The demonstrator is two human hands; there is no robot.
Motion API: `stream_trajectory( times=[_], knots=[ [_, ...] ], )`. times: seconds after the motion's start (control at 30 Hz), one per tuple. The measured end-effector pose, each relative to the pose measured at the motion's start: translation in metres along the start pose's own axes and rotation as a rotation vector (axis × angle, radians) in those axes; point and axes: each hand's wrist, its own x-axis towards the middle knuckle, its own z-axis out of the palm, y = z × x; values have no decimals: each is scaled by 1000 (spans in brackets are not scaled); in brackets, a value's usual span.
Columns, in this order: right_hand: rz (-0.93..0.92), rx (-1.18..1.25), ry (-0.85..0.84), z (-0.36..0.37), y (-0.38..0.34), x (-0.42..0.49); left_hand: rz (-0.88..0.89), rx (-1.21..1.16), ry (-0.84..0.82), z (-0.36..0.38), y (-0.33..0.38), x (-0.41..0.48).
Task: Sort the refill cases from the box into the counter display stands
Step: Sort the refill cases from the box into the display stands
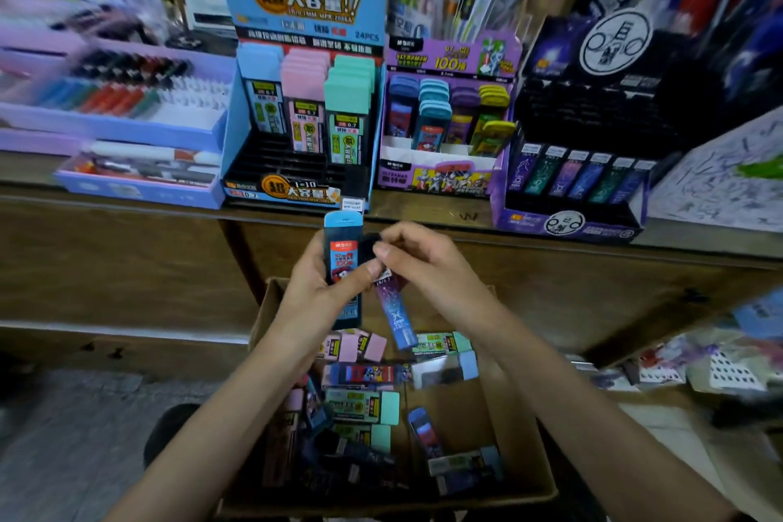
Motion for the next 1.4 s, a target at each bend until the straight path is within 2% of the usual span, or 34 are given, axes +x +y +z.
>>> stream_trajectory(
  times=[0.13,0.2,0.3,0.5,0.63,0.93,1.07,1.4],
  knots=[
    [-49,-101,-136,-4,-32,21,72,48,7,-15,16,11],
    [-82,-170,-127,-7,-48,34,90,56,42,-24,23,15],
    [-140,-146,21,-19,-72,54,88,38,110,-38,31,18],
    [-256,-209,336,-71,-101,74,97,15,99,-47,42,22],
    [-298,-373,438,-108,-110,75,109,21,50,-42,45,25],
    [-260,-441,570,-181,-96,23,92,45,-17,-13,39,31],
    [-243,-456,577,-185,-76,5,81,70,-49,3,36,34],
    [-215,-568,466,-169,-54,3,70,97,-59,14,39,30]
  ],
)
